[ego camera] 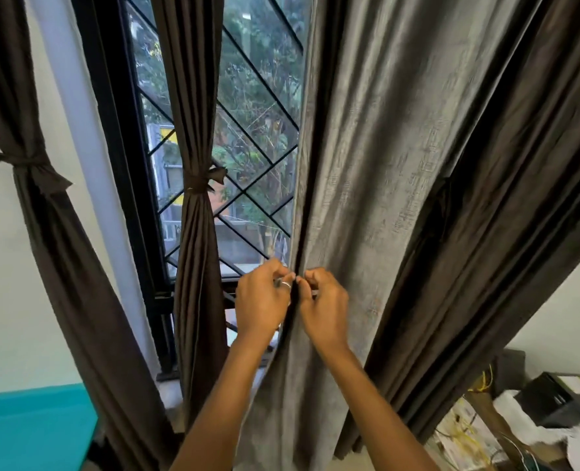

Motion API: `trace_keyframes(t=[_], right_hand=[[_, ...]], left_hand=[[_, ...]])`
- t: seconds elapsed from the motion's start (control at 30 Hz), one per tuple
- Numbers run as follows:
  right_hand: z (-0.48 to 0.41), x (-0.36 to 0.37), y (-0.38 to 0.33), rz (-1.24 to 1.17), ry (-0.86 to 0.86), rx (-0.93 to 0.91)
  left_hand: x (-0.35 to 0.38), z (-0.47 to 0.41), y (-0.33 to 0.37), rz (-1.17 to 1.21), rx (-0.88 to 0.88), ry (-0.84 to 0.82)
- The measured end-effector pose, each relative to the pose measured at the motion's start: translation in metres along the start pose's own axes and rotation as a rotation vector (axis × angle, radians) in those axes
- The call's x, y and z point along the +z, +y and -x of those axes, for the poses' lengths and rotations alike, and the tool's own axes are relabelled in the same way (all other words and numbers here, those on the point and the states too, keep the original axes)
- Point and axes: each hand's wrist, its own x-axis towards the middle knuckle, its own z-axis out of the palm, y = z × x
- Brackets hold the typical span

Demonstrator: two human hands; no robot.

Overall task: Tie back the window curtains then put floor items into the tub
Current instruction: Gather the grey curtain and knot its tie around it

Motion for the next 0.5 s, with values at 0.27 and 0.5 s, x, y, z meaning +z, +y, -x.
trace_keyframes(t=[0.27,0.5], right_hand=[[-0.003,-0.013,0.013,0.0,-0.079,-0.064],[-0.013,-0.027,0.027,-0.043,-0.121,-0.069]], left_hand=[[0.007,-0.003,0.008,0.034,0.012,-0.122],[0.025,-0.002,0.028,0.004,-0.014,-0.12]])
